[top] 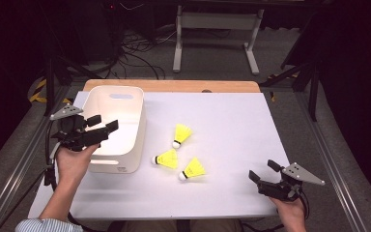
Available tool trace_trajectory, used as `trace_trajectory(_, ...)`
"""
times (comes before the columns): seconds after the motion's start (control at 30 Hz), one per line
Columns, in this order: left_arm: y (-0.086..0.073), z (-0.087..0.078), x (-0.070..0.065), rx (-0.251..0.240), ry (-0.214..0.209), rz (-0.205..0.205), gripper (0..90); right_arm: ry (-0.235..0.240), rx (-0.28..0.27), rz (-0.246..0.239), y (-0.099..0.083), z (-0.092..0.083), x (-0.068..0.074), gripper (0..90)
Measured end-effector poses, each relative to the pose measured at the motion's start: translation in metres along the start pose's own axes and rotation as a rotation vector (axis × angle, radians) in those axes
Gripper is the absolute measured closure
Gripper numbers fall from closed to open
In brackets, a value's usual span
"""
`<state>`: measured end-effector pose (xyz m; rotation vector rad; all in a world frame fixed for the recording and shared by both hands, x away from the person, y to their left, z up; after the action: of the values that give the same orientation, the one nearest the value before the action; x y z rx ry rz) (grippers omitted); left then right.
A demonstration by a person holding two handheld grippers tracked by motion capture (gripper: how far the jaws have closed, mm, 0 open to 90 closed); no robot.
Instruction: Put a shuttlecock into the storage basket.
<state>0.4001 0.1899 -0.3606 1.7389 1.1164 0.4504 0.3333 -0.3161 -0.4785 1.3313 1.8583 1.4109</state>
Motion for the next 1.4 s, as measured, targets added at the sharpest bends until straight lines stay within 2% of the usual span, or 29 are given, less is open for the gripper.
trace_trajectory(0.6, 0.008, 0.017, -0.016, 0.007, -0.034, 0.023, 28.7, 0.002, -0.001, 0.003, 0.000, 0.000, 0.000, 11.6)
trace_trajectory(0.77, 0.009, 0.022, -0.021, 0.016, -0.042, 0.032, 28.7, 0.002, -0.001, 0.002, 0.000, 0.000, 0.000, 11.6)
trace_trajectory(0.87, 0.008, 0.026, -0.025, 0.039, -0.044, 0.052, 28.8, 0.002, 0.003, 0.001, 0.000, 0.000, 0.000, 11.6)
trace_trajectory(1.4, 0.015, 0.040, -0.042, 0.057, -0.076, 0.078, 29.3, 0.005, 0.003, 0.001, 0.000, 0.000, 0.000, 11.6)
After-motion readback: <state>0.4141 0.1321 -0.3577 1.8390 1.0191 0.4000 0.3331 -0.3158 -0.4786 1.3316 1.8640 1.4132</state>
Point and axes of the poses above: each handheld gripper's, and its own axes: z roughly forward along the jaws, y roughly out of its top, x roughly to its left, the point moved 6 cm from there along z, roughly forward along the jaws, and after that the axes turned 5 degrees about z, right-handed, at the moved point
